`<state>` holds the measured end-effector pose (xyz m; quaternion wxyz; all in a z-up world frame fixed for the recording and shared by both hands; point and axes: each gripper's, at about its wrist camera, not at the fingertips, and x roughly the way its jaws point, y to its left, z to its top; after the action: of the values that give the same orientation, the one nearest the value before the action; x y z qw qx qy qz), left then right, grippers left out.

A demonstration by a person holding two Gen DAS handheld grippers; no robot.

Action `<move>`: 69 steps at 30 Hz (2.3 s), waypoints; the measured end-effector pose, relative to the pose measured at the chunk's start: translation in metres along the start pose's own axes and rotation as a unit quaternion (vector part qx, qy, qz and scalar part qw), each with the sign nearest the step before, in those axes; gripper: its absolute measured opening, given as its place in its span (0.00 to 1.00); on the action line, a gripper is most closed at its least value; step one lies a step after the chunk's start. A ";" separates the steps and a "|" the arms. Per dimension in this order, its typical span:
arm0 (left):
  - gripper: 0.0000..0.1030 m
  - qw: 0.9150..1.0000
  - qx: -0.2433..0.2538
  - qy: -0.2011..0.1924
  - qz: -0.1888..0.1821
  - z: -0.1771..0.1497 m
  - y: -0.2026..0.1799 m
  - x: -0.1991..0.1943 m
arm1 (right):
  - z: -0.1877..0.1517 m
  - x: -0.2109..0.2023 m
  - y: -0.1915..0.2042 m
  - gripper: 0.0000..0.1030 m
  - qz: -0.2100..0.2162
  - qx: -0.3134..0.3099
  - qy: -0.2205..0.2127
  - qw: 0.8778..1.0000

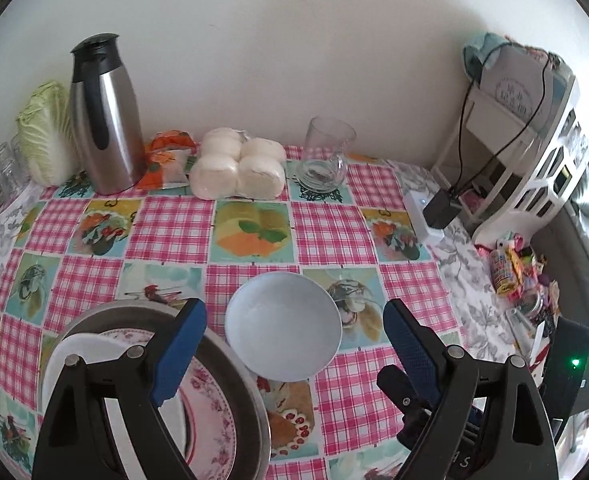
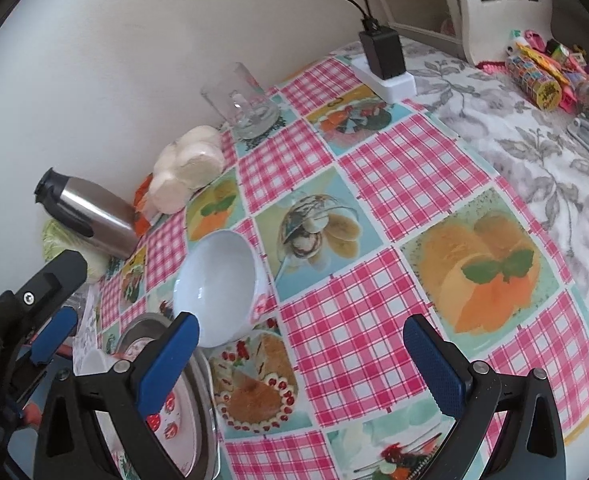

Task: Organize plates and bowls
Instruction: 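Raise both grippers and move them toward the white round bowl, then bring both grippers to the rim of the white round bowl, then close the right gripper on the round bowl rim while the left gripper grips it too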

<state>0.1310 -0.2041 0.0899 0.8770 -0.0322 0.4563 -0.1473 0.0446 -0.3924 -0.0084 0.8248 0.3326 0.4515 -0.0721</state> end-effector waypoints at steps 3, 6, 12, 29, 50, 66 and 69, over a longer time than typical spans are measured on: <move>0.88 1.000 0.017 0.006 0.018 0.000 -0.009 0.012 | 0.003 0.007 -0.005 1.00 0.000 0.007 0.004 1.000; 0.88 0.999 0.028 0.003 0.037 0.000 -0.014 0.021 | 0.005 0.013 -0.008 1.00 -0.002 0.010 0.004 1.000; 0.87 0.997 0.048 0.007 0.065 0.002 -0.017 0.041 | 0.009 0.027 -0.008 1.00 0.001 0.011 0.006 1.000; 0.82 0.995 0.041 0.051 0.070 -0.003 -0.007 0.082 | 0.006 0.083 0.008 0.84 0.004 -0.018 0.042 0.999; 0.82 0.995 0.020 0.058 0.075 -0.005 0.006 0.091 | 0.002 0.106 0.021 0.30 0.056 -0.027 0.051 0.997; 0.82 0.995 0.037 0.064 0.064 -0.008 -0.003 0.092 | 0.019 0.088 -0.008 0.10 0.055 -0.008 0.032 0.998; 0.82 0.995 0.039 0.077 0.058 -0.012 -0.006 0.097 | 0.021 0.085 -0.018 0.10 0.058 0.006 0.029 0.998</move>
<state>0.1728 -0.2365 0.0070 0.8471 0.0394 0.5171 -0.1161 0.1015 -0.4036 -0.0767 0.8122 0.3652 0.4545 -0.0173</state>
